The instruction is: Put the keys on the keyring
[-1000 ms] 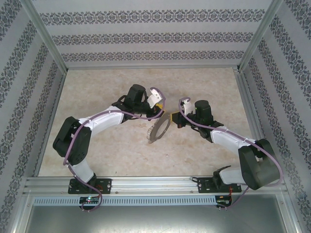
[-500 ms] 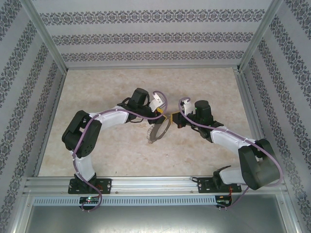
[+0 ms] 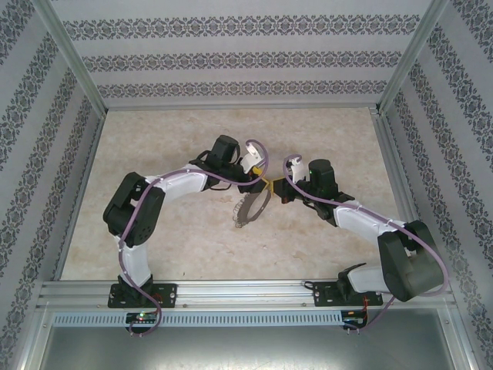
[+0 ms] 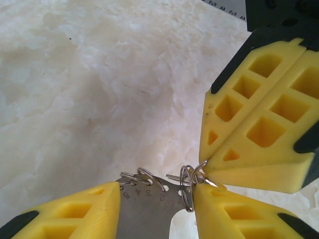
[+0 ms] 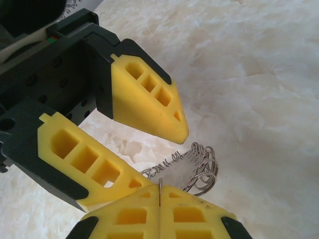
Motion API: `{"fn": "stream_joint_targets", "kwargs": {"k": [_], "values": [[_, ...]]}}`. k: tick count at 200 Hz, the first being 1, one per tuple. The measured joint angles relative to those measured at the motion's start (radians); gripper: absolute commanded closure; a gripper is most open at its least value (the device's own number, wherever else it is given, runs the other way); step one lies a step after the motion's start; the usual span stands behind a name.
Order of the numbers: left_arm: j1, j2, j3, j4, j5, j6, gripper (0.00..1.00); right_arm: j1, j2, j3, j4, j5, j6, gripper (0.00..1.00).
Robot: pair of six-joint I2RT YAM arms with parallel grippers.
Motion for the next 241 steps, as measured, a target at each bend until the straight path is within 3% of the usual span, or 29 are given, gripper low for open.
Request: {"fn": "stream_joint_targets", "kwargs": {"k": [74, 131, 161, 241], "values": [[-0.006, 0.026, 0.003, -0.003, 0.017, 0.000, 0.60, 0.000, 0.000, 0.000, -0.001, 0.000, 0.000, 1.00], [-0.015, 0.031, 0.009, 0.001, 0.028, -0.013, 0.82, 0.000, 0.000, 0.000, -0.001, 0.001, 0.000, 1.00], [-0.015, 0.031, 0.010, 0.002, 0.043, -0.021, 1.00, 0.000, 0.000, 0.000, 0.000, 0.011, 0.000, 1.00], [-0.019, 0.020, -0.016, 0.053, 0.042, -0.019, 1.00, -0.025, -0.006, -0.016, 0.011, 0.025, 0.007, 1.00]]}}
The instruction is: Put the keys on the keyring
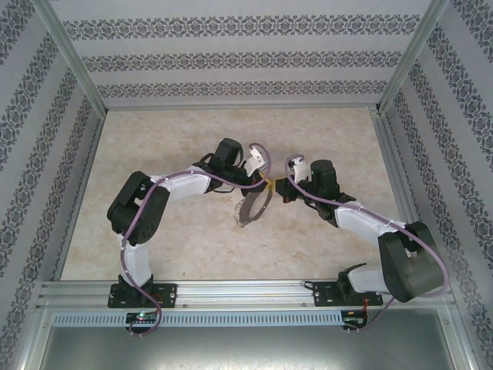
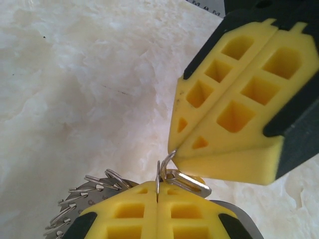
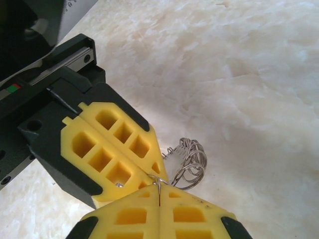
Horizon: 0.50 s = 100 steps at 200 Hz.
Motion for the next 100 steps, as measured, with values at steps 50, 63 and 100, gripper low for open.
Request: {"fn": "stream_joint_targets", "kwargs": {"k": [50, 63, 100], "values": [[-0.001, -0.040, -0.042, 0.035, -0.017, 0.000, 1.00, -0.023, 0.026, -0.008, 0.012, -0.011, 0.035, 1.00], [-0.001, -0.046, -0.047, 0.043, -0.023, 0.000, 1.00, -0.026, 0.037, -0.008, 0.016, -0.012, 0.046, 1.00], [-0.001, -0.061, -0.064, 0.061, -0.031, 0.000, 1.00, -0.027, 0.045, -0.012, 0.036, -0.031, 0.071, 1.00]]}}
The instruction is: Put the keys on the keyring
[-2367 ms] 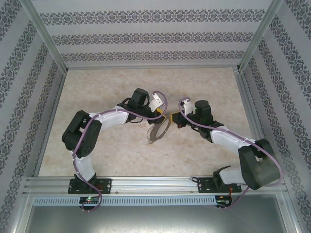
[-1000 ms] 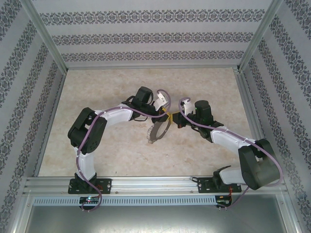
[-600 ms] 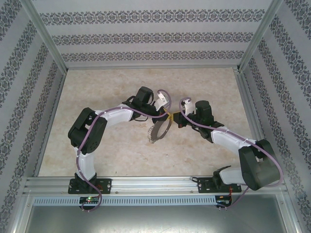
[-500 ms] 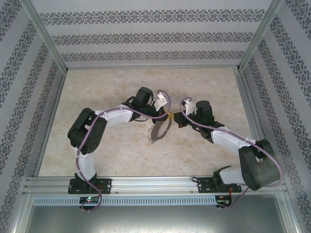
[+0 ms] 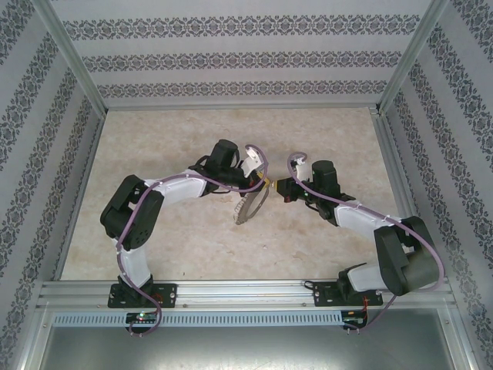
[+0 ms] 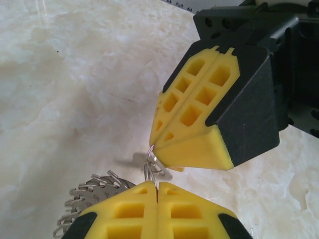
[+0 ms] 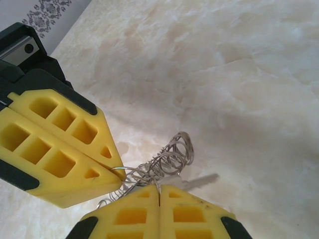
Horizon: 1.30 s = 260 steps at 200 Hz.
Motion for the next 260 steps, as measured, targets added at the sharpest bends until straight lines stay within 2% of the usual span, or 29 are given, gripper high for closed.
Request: {"fn": "stream_joint_targets", "kwargs": {"k": [57, 127, 137, 143, 150, 171, 197, 223, 234, 260], "values": [[0.000, -0.012, -0.011, 0.009, -0.003, -0.003, 1.00, -0.001, 0.001, -0.018, 0.040, -0.019, 0.031, 1.00], [0.000, -0.044, -0.056, 0.070, -0.014, -0.042, 1.00, -0.013, -0.001, -0.071, 0.123, -0.105, 0.061, 1.00], [-0.001, -0.045, -0.058, 0.074, -0.013, -0.049, 1.00, -0.013, -0.004, -0.079, 0.124, -0.116, 0.061, 0.88], [-0.001, -0.045, -0.059, 0.075, -0.013, -0.052, 1.00, -0.013, -0.006, -0.082, 0.125, -0.121, 0.061, 0.74], [-0.001, -0.045, -0.059, 0.077, -0.013, -0.056, 1.00, -0.013, -0.011, -0.085, 0.126, -0.126, 0.063, 0.64], [0.000, -0.054, -0.059, 0.102, -0.014, -0.064, 1.00, -0.013, -0.042, -0.114, 0.115, -0.127, 0.066, 0.54], [0.000, -0.079, -0.059, 0.122, -0.013, -0.074, 1.00, -0.035, -0.132, -0.150, 0.080, -0.111, 0.075, 0.54], [0.000, -0.099, -0.059, 0.127, -0.013, -0.075, 1.00, -0.072, -0.217, -0.150, 0.073, -0.070, 0.087, 0.60], [0.000, -0.102, -0.059, 0.127, -0.009, -0.075, 1.00, -0.079, -0.221, -0.142, 0.076, -0.066, 0.088, 0.65], [0.000, -0.103, -0.059, 0.127, 0.002, -0.075, 1.00, -0.085, -0.170, -0.095, 0.085, -0.085, 0.090, 0.67]]}}
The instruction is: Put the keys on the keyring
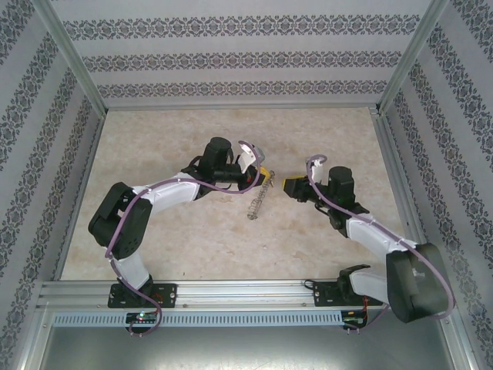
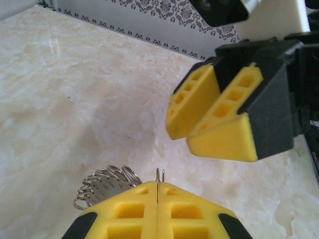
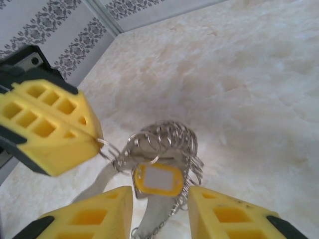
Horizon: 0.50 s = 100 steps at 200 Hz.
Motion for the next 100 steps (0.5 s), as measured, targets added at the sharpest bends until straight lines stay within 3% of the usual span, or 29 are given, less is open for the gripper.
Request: {"fn": "stream_joint_targets", "kwargs": {"k": [100], "values": [[0.000, 0.000, 0.000, 0.000, 0.027, 0.000, 1.00, 0.003, 0.133, 0.044, 0.136, -0.165, 0.019, 0.71]]}}
